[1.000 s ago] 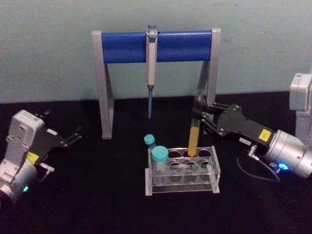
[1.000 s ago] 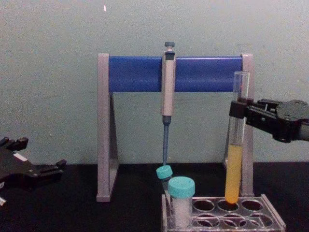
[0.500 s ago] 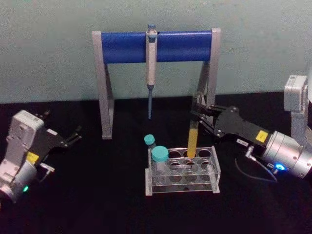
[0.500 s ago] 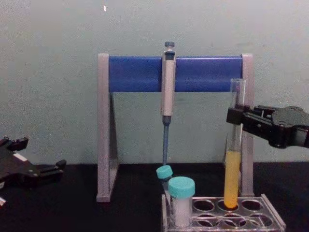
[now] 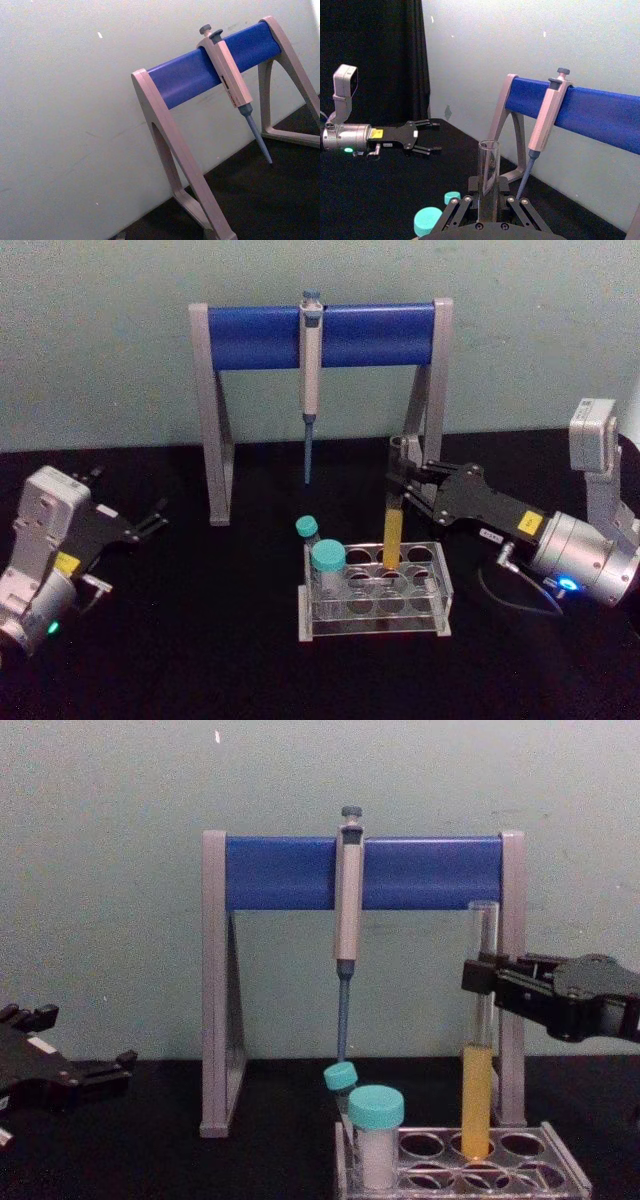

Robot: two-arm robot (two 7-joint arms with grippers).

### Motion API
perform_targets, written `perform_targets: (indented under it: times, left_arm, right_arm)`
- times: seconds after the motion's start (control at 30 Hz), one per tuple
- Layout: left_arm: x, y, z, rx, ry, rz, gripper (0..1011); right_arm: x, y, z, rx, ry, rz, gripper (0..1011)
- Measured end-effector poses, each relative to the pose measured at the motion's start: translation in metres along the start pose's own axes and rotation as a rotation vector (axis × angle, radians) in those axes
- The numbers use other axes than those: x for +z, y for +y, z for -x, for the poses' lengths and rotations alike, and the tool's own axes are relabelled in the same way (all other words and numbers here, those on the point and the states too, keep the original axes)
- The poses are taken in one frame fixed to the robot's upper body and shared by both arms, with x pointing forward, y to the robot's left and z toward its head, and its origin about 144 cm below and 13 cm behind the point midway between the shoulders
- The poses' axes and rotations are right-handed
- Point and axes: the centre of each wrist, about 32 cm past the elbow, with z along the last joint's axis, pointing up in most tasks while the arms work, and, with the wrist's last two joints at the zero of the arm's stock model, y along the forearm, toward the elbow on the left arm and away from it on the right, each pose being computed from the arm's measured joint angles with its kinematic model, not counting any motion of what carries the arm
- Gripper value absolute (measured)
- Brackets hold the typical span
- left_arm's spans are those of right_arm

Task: Pick up the test tube from the test tube rack, shake it, then place it back into the test tube rack.

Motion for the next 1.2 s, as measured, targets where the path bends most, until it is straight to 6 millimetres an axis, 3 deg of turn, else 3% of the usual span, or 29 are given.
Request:
perform_targets:
  times: [1.2]
  left_arm:
    - [0.0, 0.0, 0.0, 0.0, 0.0, 0.0, 1001]
  right_arm:
    - [-0.012, 0.004, -0.002, 0.012, 0.021, 0.06, 229]
